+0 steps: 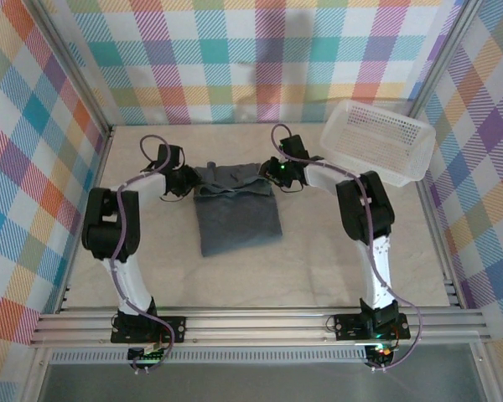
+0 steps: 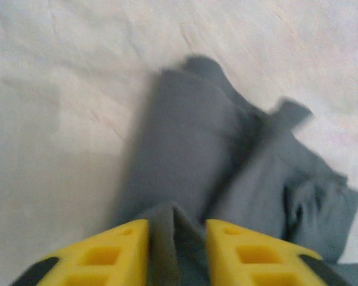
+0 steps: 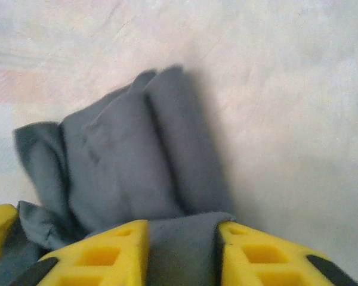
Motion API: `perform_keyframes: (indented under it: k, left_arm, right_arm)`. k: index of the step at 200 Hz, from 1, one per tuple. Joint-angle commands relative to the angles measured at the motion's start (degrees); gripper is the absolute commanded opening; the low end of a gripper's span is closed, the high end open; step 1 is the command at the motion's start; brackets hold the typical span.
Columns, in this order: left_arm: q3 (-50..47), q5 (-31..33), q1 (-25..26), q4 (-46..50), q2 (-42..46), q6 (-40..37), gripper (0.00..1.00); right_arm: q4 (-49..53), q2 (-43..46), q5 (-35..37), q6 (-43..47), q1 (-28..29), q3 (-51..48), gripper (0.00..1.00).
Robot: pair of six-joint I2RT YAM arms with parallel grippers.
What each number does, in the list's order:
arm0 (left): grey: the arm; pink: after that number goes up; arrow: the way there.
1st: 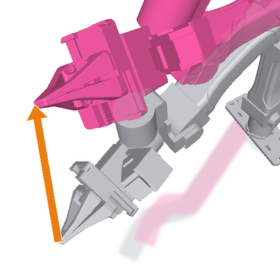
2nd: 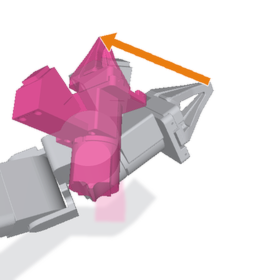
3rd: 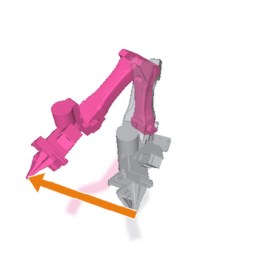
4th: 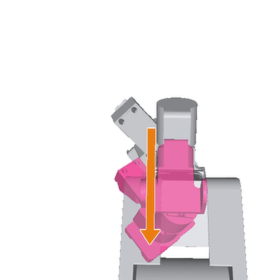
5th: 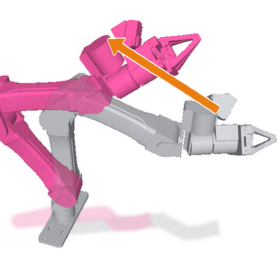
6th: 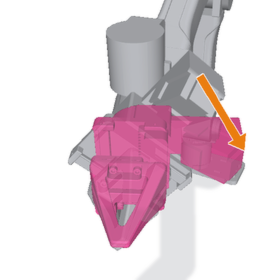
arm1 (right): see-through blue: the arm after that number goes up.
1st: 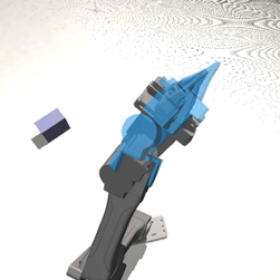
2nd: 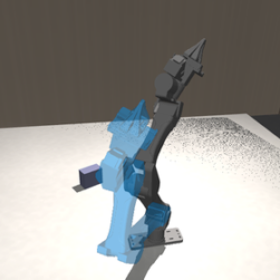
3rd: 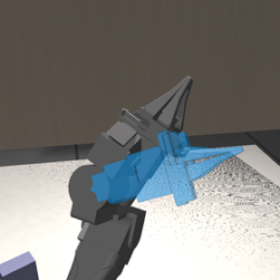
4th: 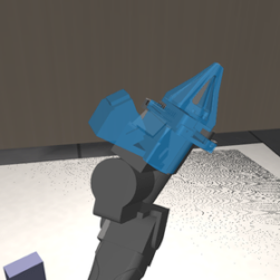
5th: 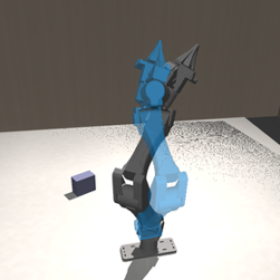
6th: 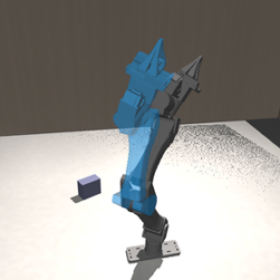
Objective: Fold the inside-out t-shirt
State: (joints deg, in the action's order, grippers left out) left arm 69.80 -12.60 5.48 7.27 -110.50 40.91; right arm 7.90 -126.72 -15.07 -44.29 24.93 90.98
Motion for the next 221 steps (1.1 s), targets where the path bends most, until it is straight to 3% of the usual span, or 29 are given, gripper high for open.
perform_keyframes:
  k: [1,31,55,69,85,98,119,163,221]
  left_arm:
    - [3.0,-2.4,-2.2,-5.3,-1.3,0.3,0.40]
    - [3.2,-4.2,-5.1,-5.0,1.2,0.0,0.56]
    - [-3.6,-5.8,-5.4,-3.6,10.5,-1.4,0.57]
    - [-9.6,-5.9,-4.0,-2.4,15.6,-2.4,0.47]
    - [-14.2,-5.1,-1.3,0.1,19.8,-3.8,0.16]
    - [-17.1,-4.7,1.0,0.9,21.7,-3.7,0.00]
    - [-19.6,-3.1,4.4,0.4,22.6,-3.2,0.00]
    - [-15.3,-4.7,7.5,-3.3,14.1,-2.4,0.00]
    - [-4.7,-0.1,7.7,-2.3,4.8,-3.7,0.00]
  right_arm:
    - [0.7,-0.5,-3.3,1.8,-0.6,5.7,0.44]
    - [2.5,5.3,-3.8,3.2,-3.2,4.0,0.55]
    - [2.5,14.2,-1.9,6.8,-3.5,-6.3,0.56]
    - [0.2,18.1,-2.3,7.3,-2.8,-14.3,0.43]
    - [-1.0,19.7,-0.6,8.1,-1.7,-19.9,0.25]
    - [-1.3,18.6,-0.3,8.3,-1.4,-21.1,0.13]
    - [-1.7,14.6,-1.1,9.0,-1.3,-19.2,0.05]
    - [-2.3,7.3,-4.3,8.4,-1.1,-12.2,0.04]
    - [0.9,3.5,-5.0,8.6,-0.7,-4.6,0.05]
